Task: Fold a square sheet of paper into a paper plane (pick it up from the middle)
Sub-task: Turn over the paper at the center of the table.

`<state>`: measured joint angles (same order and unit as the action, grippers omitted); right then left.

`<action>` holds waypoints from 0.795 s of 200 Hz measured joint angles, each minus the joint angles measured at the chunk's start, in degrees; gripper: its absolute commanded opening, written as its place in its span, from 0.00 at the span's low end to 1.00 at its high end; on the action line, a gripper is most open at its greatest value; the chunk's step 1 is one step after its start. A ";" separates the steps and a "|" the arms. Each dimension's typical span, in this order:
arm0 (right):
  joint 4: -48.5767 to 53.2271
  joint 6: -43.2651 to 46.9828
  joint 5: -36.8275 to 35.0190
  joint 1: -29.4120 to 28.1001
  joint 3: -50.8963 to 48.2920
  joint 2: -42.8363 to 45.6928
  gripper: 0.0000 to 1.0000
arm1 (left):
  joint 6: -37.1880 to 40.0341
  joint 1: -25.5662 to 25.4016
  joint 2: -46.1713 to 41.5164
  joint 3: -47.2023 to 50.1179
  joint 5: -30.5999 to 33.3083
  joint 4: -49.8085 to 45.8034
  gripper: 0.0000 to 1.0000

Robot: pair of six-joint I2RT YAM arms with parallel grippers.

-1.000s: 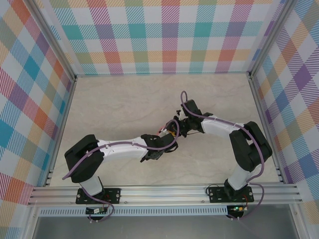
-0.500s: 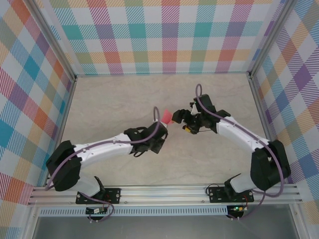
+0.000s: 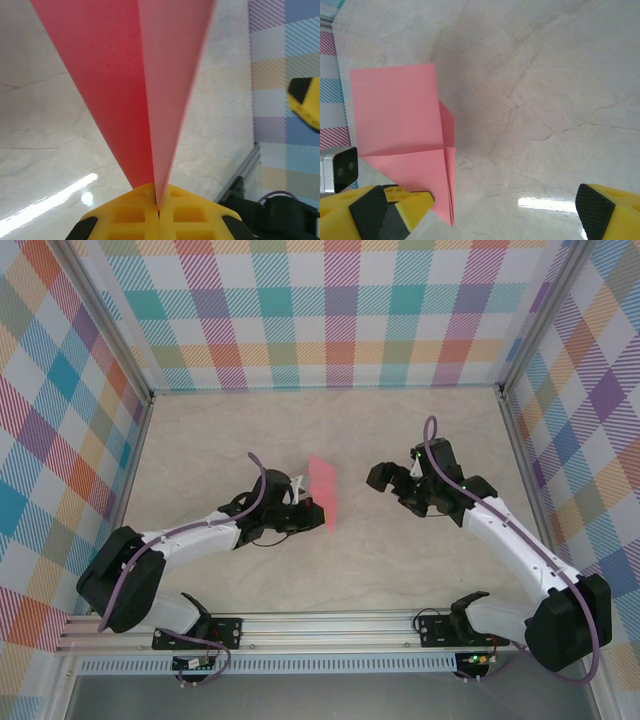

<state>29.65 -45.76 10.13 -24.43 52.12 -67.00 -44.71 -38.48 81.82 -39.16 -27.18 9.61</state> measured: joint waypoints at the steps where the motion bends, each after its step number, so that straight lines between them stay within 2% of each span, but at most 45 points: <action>1: 0.00 -0.02 0.00 0.00 -0.04 0.00 1.00 | -0.42 0.00 0.24 0.13 -0.28 0.52 0.05; 38: -0.46 -0.09 1.25 0.00 -2.23 -0.04 1.00 | -6.73 0.00 4.46 2.60 -2.84 9.01 0.06; 55: -1.33 -0.24 2.47 0.00 -3.28 -0.26 0.99 | -7.80 0.00 5.38 2.62 -2.75 9.64 0.07; 107: -6.01 -0.07 9.97 -0.17 -4.57 -5.55 0.88 | -10.01 -0.48 8.76 4.57 -1.55 9.64 0.08; 141: -8.20 0.00 12.96 -1.49 -4.59 -7.87 0.83 | -11.21 -0.87 9.09 7.19 0.57 7.82 0.22; 159: -9.66 0.20 14.43 -2.16 -4.61 -8.72 0.75 | -11.41 -0.87 8.81 7.82 2.38 6.21 0.28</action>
<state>19.99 -45.56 24.56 -26.59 47.51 -75.72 -56.12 -39.35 90.63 -31.33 -24.80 15.81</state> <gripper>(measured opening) 0.802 0.259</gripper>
